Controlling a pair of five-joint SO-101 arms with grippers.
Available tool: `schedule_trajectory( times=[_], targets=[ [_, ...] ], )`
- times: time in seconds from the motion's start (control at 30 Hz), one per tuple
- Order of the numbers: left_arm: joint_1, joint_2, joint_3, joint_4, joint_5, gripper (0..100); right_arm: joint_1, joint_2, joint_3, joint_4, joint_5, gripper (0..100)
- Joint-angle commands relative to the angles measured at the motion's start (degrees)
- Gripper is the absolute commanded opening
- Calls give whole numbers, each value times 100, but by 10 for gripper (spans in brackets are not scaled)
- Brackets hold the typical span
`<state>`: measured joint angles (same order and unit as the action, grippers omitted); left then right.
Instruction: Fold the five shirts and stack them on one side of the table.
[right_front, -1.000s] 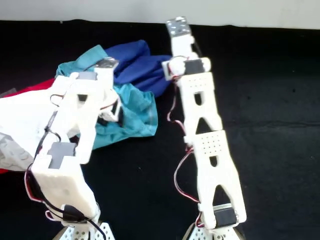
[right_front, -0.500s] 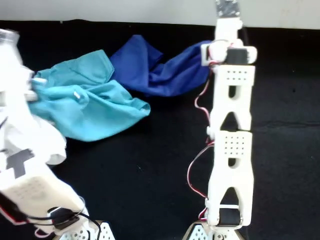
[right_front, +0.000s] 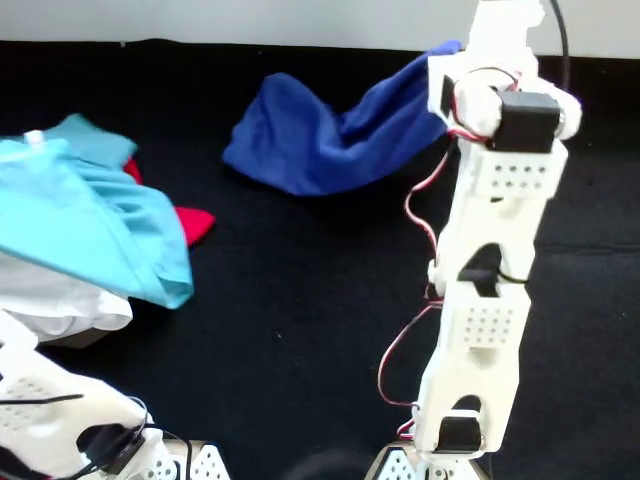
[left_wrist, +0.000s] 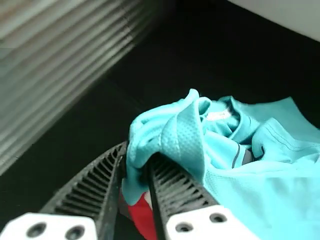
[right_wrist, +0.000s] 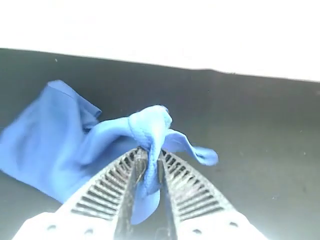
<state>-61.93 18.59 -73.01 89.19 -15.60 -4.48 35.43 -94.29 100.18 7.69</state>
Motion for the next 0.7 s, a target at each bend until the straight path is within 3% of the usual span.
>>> schedule_trajectory(
  times=[0.0, 0.17, 0.3, 0.4, 0.67],
  targets=[
    [-479, -207, -426, -615, -35, 9, -233, -576, -690, 40, 316, 5],
    [-655, -154, -347, -932, -35, 9, -602, -813, -690, 57, 360, 5],
    [-409, 66, 127, -615, -70, 10, -804, -1042, -690, 75, 352, 5],
    [-136, 321, 497, -264, -510, 24, -998, -1367, -681, 75, 352, 5],
    [409, 760, 699, 396, -642, 255, -1279, -2176, 620, 92, 360, 5]
  ],
)
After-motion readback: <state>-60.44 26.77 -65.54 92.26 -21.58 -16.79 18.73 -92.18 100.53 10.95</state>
